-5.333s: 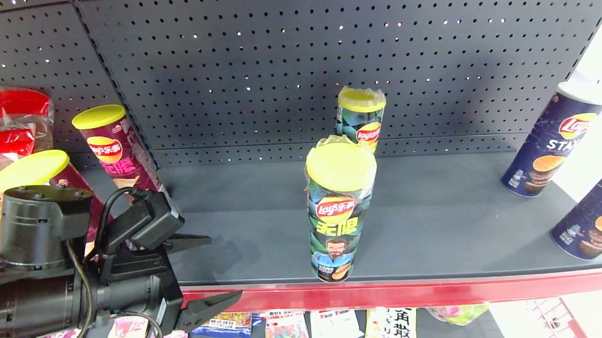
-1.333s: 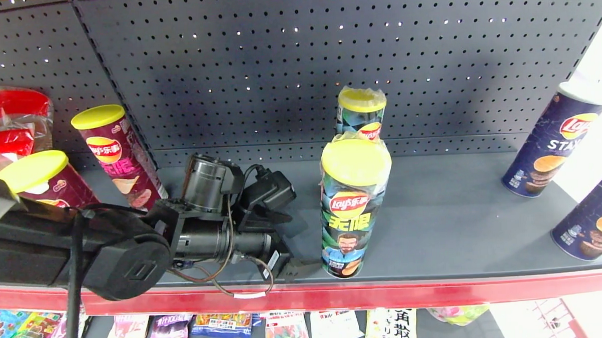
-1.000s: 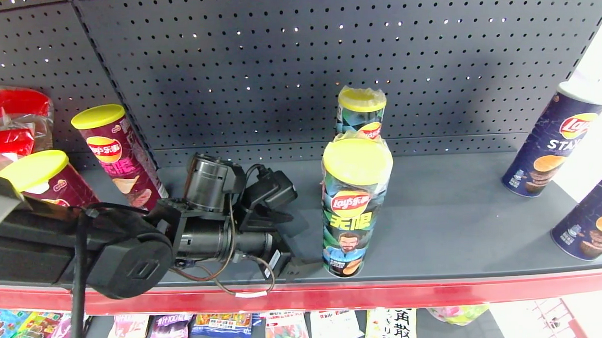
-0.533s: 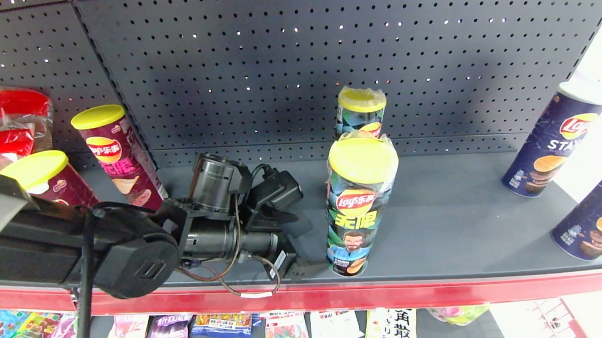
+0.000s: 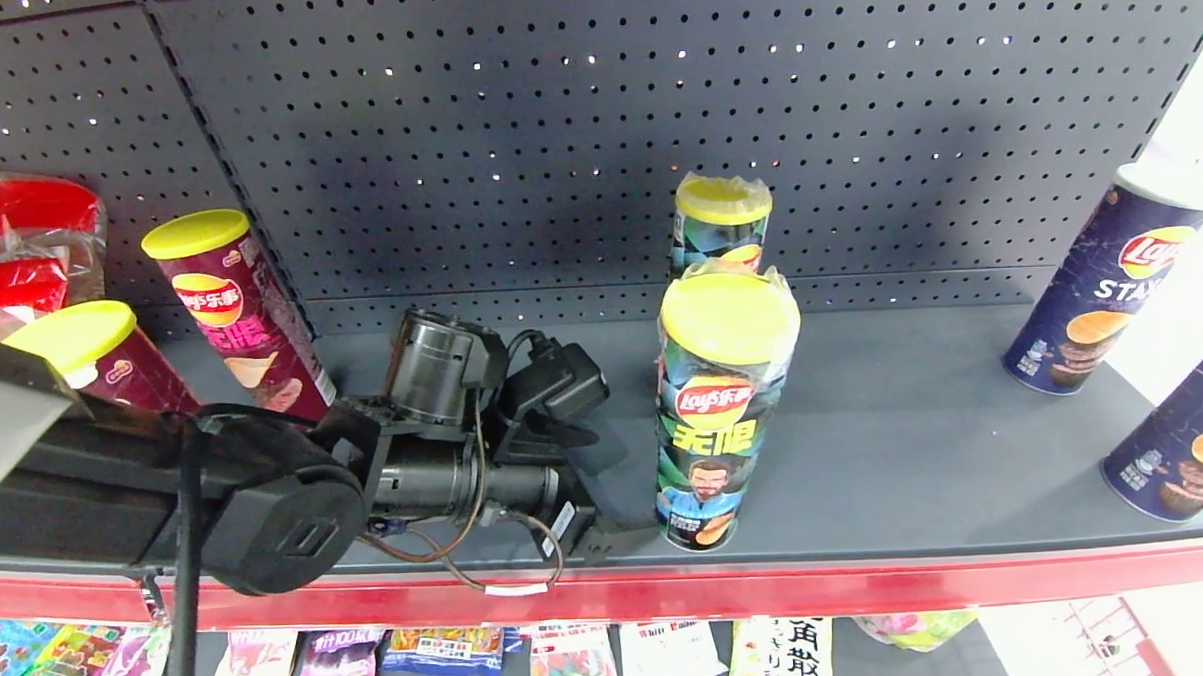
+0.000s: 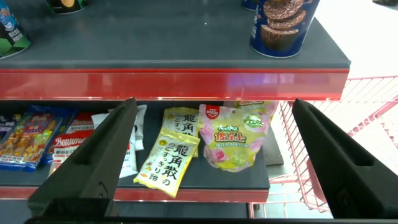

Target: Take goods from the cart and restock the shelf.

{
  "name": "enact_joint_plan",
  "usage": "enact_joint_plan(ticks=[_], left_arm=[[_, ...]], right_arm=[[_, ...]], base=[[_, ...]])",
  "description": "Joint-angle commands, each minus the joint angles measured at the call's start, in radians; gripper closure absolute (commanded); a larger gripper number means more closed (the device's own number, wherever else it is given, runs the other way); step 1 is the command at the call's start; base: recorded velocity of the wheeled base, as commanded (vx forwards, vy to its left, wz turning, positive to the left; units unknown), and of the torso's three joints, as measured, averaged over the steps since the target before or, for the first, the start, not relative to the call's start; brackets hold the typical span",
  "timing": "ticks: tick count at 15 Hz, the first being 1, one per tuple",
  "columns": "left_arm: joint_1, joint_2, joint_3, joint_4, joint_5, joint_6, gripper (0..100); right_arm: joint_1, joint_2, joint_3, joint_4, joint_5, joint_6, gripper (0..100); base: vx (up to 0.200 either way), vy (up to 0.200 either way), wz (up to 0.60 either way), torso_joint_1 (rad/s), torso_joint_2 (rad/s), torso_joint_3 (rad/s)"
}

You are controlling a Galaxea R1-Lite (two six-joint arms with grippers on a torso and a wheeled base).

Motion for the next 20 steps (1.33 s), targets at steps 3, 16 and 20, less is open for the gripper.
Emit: enact_joint_plan(ticks=[3,16,20], left_arm=[[0.032,-0.029,0.04,-0.001,0.0,0.001,0],[0.055,-0.006,0.006,-0.001,0.001,0.002,0],[0.043,0.009,-0.011,-0.001,0.001,-0.001,0]], right_arm=[[0.0,0.001,0.0,0.0,0.0,0.0,0],[0.0,0.001,0.0,0.0,0.0,-0.002,0],[0.0,0.001,0.0,0.0,0.0,-0.002,0]], base=[[0.0,0.0,0.0,0.0,0.0,0.0],[0.0,0.0,0.0,0.0,0.0,0.0],[0.0,0.0,0.0,0.0,0.0,0.0]])
